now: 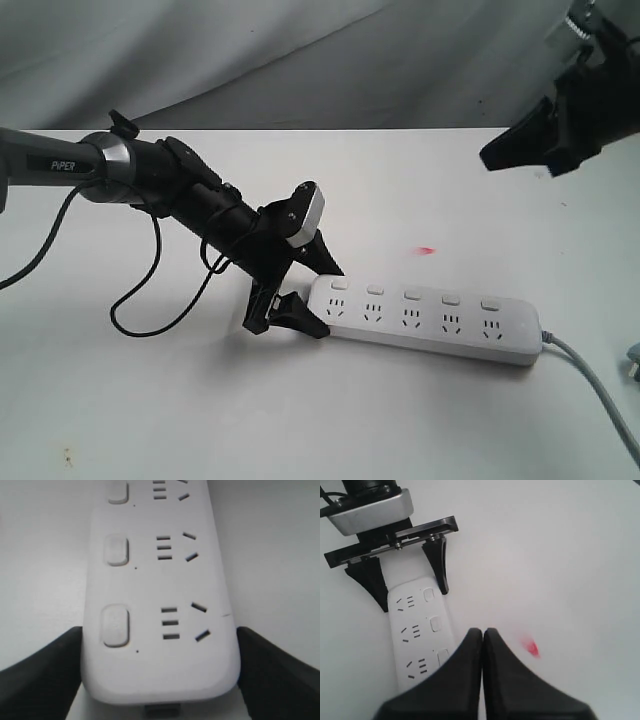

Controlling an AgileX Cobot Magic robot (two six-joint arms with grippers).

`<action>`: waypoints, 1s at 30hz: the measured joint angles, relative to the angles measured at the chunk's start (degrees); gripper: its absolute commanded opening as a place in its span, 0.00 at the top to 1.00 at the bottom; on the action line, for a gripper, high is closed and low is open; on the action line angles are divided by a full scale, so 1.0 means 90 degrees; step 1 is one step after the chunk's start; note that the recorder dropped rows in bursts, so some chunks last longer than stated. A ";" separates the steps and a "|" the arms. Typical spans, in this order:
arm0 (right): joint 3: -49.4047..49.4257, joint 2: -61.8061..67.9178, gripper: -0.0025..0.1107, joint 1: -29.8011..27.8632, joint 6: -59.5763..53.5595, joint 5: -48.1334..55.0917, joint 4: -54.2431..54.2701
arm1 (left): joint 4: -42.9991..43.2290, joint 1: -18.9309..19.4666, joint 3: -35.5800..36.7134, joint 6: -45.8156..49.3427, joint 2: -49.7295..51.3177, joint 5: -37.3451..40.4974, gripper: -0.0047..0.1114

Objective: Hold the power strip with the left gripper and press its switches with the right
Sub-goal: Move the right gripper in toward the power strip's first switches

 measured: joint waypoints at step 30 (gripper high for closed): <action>0.1310 0.0986 0.47 0.1414 -0.1957 -0.1981 0.2399 | 0.0000 0.0000 0.0000 0.0000 0.0000 0.0000 0.68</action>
